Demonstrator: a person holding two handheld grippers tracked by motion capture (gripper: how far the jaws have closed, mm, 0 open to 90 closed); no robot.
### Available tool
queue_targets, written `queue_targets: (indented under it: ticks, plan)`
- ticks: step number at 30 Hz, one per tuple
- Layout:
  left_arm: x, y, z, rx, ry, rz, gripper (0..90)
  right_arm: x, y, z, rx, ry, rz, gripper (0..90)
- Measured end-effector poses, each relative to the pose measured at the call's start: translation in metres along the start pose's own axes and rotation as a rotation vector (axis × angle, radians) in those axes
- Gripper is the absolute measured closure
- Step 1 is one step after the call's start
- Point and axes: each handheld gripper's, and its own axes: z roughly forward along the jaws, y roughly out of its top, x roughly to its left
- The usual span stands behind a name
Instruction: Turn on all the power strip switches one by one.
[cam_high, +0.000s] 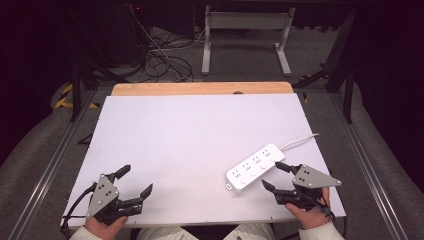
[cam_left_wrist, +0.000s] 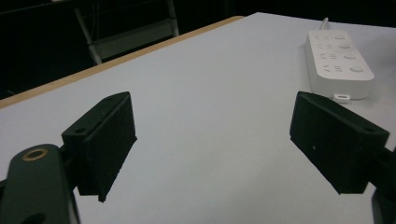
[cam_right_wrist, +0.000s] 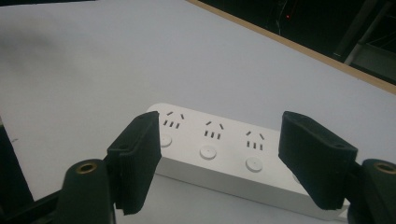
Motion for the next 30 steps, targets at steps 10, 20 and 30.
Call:
queue_targets:
  ticks: [10, 20, 30]
  plan:
    - [0.0, 0.0, -0.001, -0.003, 0.015, 0.015, 14.8, 0.001, 0.001, 0.0, 0.006, 0.003, -0.009, 30.1]
    - [-0.001, -0.001, -0.001, 0.0, 0.022, 0.018, 14.8, 0.001, 0.009, -0.004, 0.044, -0.007, -0.04, 34.8]
    - [-0.001, -0.001, -0.001, 0.004, 0.019, 0.019, 15.3, 0.001, 0.028, 0.005, 0.094, 0.102, -0.035, 45.2]
